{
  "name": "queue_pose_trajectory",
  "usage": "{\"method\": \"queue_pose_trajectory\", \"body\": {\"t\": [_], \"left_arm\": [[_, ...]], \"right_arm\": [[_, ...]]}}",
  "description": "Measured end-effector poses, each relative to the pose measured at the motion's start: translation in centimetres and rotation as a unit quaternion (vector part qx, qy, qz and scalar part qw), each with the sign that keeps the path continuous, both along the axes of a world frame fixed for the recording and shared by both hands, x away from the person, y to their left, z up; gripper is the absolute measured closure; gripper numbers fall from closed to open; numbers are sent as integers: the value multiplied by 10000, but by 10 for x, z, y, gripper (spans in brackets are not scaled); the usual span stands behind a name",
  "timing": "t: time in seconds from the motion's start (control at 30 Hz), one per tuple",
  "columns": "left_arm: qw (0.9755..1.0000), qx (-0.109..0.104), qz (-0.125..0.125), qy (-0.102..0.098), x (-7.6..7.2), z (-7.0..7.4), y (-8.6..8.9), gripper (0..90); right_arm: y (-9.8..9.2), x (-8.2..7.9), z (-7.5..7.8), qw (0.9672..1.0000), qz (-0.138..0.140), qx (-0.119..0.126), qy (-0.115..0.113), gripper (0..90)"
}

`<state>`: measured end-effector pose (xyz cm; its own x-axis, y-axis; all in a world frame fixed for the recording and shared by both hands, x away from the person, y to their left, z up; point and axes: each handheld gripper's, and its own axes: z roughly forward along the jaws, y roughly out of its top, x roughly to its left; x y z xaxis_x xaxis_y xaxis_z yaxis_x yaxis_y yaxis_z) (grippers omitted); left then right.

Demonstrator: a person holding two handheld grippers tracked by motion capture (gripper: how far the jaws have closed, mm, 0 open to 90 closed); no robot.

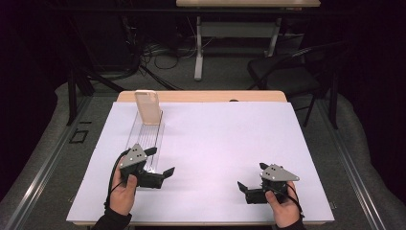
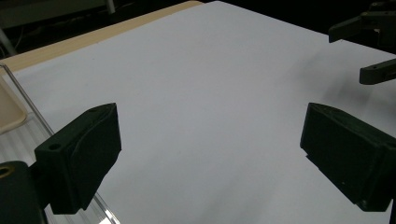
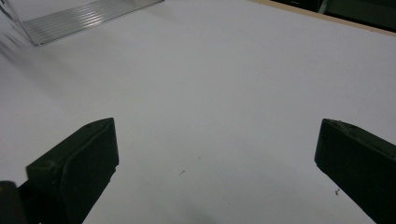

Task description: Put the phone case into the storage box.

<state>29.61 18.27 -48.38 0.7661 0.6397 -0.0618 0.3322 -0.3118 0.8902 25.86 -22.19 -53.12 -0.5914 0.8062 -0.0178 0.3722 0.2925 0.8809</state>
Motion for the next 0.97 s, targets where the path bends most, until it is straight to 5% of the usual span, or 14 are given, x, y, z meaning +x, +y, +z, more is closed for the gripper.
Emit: {"method": "queue_pose_trajectory", "body": {"t": [0.97], "left_arm": [[9999,-51,104,-2,2,3,4,54]], "right_arm": [[0,3,-4,10000,13,35,79,0]]}}
